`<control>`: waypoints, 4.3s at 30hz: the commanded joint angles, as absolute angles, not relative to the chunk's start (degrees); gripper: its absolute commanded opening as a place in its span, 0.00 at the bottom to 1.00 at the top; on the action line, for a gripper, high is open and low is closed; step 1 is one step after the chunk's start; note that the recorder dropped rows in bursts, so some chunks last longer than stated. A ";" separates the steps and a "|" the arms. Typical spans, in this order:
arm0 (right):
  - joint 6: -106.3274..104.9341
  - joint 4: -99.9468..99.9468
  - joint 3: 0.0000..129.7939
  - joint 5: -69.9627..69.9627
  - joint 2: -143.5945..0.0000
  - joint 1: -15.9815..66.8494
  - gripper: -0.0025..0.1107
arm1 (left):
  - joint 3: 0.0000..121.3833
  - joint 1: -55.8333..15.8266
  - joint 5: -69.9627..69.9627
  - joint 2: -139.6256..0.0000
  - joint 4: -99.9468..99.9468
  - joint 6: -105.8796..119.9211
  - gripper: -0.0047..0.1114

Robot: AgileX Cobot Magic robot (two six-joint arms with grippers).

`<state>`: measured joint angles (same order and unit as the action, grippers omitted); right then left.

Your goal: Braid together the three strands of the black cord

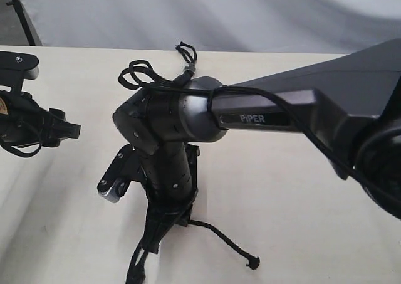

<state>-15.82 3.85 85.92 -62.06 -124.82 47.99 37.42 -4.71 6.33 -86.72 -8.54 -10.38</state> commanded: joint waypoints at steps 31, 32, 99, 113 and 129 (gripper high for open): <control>-7.88 12.40 80.66 -51.20 -115.12 38.73 0.66 | 37.05 -5.10 8.23 -86.33 -8.36 -10.80 0.56; -6.52 14.11 80.66 -50.90 -113.12 38.73 0.66 | 37.05 -5.77 8.79 -86.33 -8.36 -10.80 0.56; 6.85 13.36 53.86 -16.06 -82.44 14.44 0.66 | 53.10 -31.97 30.24 -101.79 -16.50 -8.71 0.04; 6.85 13.36 53.86 -15.10 -82.44 14.44 0.66 | 53.10 -33.15 28.74 -109.33 -8.39 -7.15 0.04; 6.64 13.36 53.86 -14.87 -82.44 14.44 0.66 | 53.10 -34.91 30.08 -102.28 -6.21 -4.97 0.04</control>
